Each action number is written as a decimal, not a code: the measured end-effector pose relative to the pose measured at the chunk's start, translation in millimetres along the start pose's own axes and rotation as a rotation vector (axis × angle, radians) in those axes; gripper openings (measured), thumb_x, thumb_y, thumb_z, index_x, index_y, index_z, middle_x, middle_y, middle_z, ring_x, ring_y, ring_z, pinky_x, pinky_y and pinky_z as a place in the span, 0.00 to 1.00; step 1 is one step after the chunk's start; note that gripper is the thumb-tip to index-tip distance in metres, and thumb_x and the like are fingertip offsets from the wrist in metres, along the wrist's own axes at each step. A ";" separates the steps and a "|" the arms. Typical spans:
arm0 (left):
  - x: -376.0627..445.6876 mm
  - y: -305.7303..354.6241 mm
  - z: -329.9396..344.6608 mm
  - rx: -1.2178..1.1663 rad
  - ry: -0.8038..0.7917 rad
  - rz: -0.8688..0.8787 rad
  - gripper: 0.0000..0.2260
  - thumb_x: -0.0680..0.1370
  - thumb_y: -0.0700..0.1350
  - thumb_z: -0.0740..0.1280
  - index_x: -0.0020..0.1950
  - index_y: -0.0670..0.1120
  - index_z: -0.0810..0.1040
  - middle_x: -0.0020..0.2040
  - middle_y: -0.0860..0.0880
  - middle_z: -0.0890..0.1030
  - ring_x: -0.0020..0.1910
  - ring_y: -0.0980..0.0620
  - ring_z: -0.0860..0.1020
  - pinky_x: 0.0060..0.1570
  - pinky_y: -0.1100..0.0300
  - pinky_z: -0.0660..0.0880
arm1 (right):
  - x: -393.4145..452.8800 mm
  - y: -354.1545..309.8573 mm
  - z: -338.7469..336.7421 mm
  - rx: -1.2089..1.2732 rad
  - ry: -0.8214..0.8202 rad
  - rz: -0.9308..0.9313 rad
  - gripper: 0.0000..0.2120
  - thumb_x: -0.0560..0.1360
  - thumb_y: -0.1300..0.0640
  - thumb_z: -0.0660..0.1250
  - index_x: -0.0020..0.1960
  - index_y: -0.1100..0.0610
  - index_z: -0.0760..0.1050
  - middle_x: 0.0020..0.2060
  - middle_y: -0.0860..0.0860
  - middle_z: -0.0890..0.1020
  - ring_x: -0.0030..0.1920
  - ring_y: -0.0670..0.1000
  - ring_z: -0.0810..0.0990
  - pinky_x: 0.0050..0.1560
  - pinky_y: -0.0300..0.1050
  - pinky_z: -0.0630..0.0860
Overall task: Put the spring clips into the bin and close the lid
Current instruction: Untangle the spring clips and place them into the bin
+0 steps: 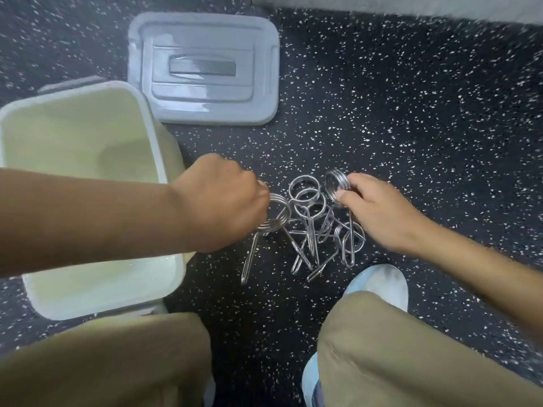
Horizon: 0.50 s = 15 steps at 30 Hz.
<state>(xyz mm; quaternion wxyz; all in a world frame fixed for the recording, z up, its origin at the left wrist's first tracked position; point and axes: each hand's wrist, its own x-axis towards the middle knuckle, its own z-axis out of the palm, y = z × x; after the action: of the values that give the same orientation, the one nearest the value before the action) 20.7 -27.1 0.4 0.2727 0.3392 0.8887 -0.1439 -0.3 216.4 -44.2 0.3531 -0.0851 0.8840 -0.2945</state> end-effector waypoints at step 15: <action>-123.7 -15.0 26.3 -0.588 0.099 -0.641 0.19 0.82 0.54 0.52 0.35 0.46 0.65 0.30 0.47 0.70 0.31 0.40 0.71 0.32 0.52 0.70 | -25.6 -46.7 18.1 0.013 0.126 -0.131 0.17 0.82 0.51 0.56 0.36 0.56 0.63 0.38 0.51 0.69 0.39 0.49 0.68 0.41 0.45 0.66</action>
<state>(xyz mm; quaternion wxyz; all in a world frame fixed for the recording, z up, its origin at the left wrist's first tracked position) 97.6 -114.5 52.2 0.2563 -0.0395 0.9643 0.0544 28.1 179.4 -12.8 0.2771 -0.1217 0.8951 -0.3276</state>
